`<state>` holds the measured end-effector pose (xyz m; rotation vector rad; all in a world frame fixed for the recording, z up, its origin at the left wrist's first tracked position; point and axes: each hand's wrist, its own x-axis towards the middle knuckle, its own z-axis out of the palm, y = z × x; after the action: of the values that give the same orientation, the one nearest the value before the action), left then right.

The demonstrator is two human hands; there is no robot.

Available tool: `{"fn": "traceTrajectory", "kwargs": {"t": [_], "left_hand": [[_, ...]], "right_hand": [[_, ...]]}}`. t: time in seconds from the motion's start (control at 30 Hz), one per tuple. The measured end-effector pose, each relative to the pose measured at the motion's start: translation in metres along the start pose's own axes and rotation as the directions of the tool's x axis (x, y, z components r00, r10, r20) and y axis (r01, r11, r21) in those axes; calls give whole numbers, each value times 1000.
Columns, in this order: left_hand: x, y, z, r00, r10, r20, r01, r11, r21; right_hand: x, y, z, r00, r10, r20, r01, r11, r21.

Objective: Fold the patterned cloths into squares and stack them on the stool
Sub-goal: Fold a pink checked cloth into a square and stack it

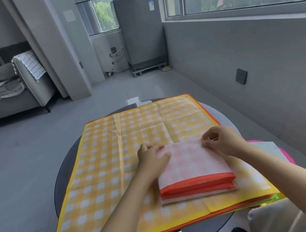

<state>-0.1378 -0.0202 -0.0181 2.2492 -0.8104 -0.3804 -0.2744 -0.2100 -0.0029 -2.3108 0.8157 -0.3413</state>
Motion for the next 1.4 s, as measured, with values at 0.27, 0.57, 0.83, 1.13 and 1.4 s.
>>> {"fn": "traceTrajectory", "kwargs": {"t": [0.27, 0.57, 0.83, 1.13, 1.4], "left_hand": [[-17, 23, 32, 980, 90, 178, -174, 820, 545], [-22, 9, 42, 983, 109, 145, -176, 767, 617], [-38, -2, 28, 988, -151, -26, 138, 809, 571], [-43, -3, 23, 987, -42, -154, 91, 941, 325], [-49, 33, 15, 979, -81, -186, -4, 908, -420]], "right_hand": [[-20, -15, 23, 991, -100, 92, 134, 833, -536], [-42, -3, 55, 976, -162, 145, 214, 827, -519], [-47, 2, 49, 999, 44, -3, -39, 834, -550], [-51, -7, 39, 986, 68, -152, -114, 940, -321], [-56, -15, 10, 980, 61, -191, -9, 966, 260]]}}
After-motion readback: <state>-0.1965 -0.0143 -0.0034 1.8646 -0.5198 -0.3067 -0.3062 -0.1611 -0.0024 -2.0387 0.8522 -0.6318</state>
